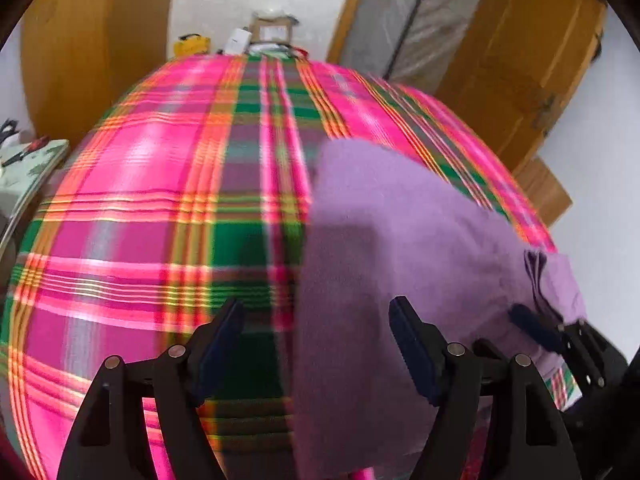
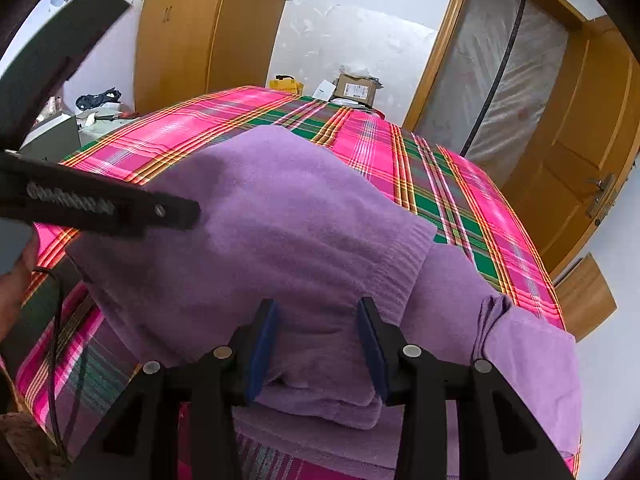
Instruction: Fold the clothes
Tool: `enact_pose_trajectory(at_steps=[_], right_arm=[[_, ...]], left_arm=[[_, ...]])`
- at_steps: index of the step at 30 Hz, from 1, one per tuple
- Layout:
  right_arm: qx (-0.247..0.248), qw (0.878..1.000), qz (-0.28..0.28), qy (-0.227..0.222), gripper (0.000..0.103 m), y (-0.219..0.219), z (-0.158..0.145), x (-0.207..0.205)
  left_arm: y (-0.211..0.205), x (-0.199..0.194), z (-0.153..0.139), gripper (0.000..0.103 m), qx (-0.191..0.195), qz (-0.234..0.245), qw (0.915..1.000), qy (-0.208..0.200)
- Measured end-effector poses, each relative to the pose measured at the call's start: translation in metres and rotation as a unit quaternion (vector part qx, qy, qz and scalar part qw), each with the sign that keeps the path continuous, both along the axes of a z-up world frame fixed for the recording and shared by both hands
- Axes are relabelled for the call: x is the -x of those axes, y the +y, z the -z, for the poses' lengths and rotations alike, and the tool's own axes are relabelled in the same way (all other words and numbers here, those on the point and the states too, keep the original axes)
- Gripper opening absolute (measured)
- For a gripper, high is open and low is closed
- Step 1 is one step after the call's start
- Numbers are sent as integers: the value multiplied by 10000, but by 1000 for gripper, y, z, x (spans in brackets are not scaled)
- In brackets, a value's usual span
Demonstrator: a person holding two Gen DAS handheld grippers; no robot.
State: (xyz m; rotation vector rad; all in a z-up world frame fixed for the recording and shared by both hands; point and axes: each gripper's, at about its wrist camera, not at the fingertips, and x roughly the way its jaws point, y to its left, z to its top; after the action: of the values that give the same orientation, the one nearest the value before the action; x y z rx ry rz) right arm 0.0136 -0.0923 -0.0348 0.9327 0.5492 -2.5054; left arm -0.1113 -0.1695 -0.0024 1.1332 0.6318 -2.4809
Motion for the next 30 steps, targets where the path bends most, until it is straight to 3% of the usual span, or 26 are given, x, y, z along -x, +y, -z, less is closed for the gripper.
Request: enact_pose_trajectory(at_steps=[6,12,16,24,30], right_arm=[[507,9979,-398,26,42,-3,-12,-11],[228,9984,-488,-193,42,-17,5,-13],[371,9979,-495,-179,42,-15,-2,-15],[634,9854,-1572,-155,42,-42,-13,-40],[589,9791,-1903,-422,44,-79,-1,-40]], left_arm=[[-25,-20,-1,76,-219,-387,9990,74],[-18,-24,6,76,-103,-269,9994,-204],[-19,-26,4,76,-112,-232,9994,-242],[-34,-28,-5,76,-306,-273,9988,-252],[-46,-36,-11,76,-317,-440,9982,-264]])
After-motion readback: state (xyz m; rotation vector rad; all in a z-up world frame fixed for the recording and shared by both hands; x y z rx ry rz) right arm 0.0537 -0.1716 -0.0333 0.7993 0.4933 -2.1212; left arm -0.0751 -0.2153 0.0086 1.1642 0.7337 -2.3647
